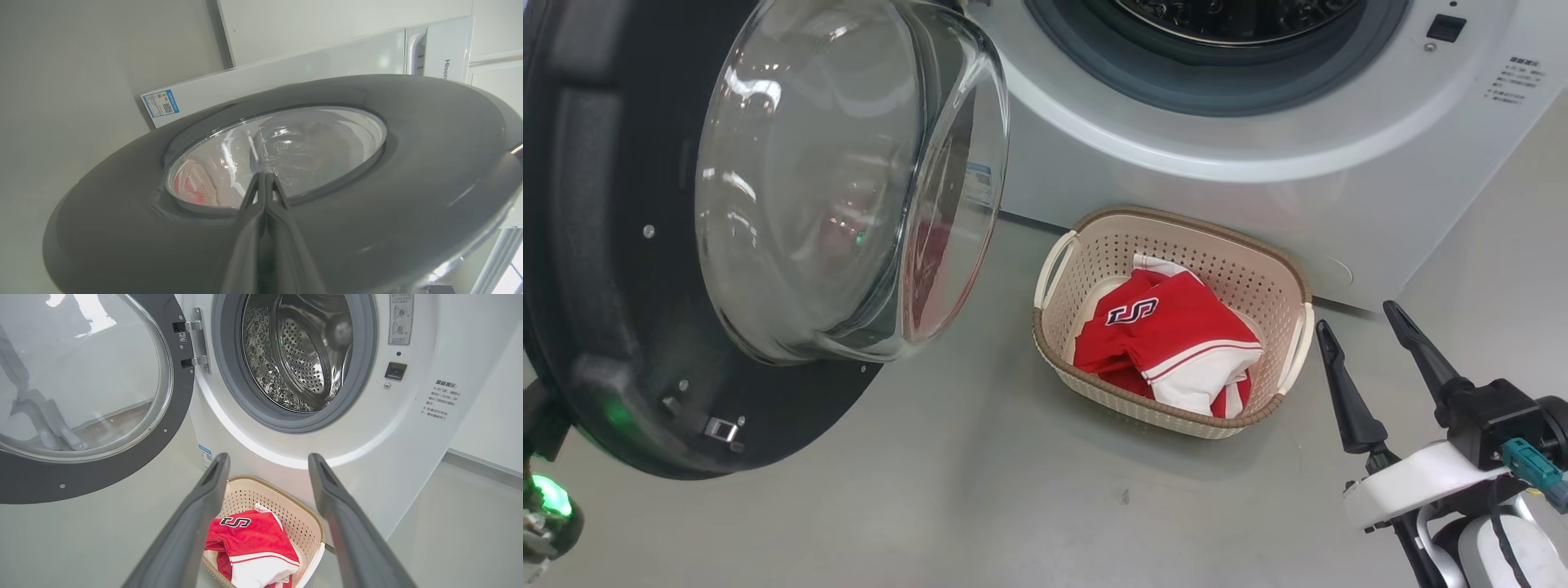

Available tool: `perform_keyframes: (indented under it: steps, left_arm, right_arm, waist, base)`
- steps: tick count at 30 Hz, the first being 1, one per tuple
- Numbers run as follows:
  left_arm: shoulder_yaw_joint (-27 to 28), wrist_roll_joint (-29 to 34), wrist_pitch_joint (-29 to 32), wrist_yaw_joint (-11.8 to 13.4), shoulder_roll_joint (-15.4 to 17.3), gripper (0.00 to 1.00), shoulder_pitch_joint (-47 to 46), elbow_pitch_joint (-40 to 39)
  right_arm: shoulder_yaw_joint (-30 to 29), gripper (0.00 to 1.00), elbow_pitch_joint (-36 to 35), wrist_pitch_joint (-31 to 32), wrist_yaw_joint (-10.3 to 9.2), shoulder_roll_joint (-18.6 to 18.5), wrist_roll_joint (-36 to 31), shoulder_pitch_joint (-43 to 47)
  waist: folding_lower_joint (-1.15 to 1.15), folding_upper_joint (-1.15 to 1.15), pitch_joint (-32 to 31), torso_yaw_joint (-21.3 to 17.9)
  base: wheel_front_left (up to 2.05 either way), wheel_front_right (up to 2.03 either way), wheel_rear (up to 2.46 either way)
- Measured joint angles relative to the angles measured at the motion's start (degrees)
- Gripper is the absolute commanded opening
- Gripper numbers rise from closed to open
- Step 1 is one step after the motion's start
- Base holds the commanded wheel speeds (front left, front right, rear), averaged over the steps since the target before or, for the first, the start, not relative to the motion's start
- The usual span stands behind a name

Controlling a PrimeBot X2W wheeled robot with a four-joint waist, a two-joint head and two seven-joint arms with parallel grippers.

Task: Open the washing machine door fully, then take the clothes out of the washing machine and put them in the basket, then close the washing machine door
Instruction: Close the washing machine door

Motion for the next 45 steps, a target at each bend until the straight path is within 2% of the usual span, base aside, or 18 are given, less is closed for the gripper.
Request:
perform_keyframes:
  steps: [8,14,27,35,45]
  left_arm:
    - [0.0,0.0,1.7,0.0,-2.2,0.00,2.1,-6.3]
    - [-1.9,0.1,3.5,0.0,-5.4,0.00,4.8,-10.8]
    - [-4.9,1.1,6.2,0.0,-8.3,0.00,7.2,-18.4]
    - [-6.1,2.7,7.2,0.0,-9.7,0.00,7.6,-21.5]
    - [-7.8,5.0,7.1,0.0,-10.7,0.00,7.3,-22.4]
  right_arm:
    - [0.5,1.00,0.6,-0.7,-0.23,1.0,0.5,0.0]
    - [0.7,1.00,0.9,-1.5,-0.40,1.6,0.7,-0.1]
    - [1.5,1.00,2.0,-3.1,-0.41,2.6,0.8,-1.3]
    - [2.1,1.00,3.0,-4.5,-0.40,3.9,0.9,-2.5]
    - [2.6,1.00,5.1,-6.0,-0.40,5.4,1.5,-3.4]
  waist:
    - [0.00,0.00,-0.4,-1.9]
    - [0.00,0.00,-0.2,-3.8]
    - [0.00,0.00,0.7,-8.3]
    - [0.00,0.00,1.0,-12.3]
    - [0.00,0.00,1.2,-19.3]
  base:
    - [0.00,0.00,0.00]
    - [0.00,0.00,0.00]
    - [0.00,0.00,0.00]
    - [0.00,0.00,0.00]
    - [0.00,0.00,0.00]
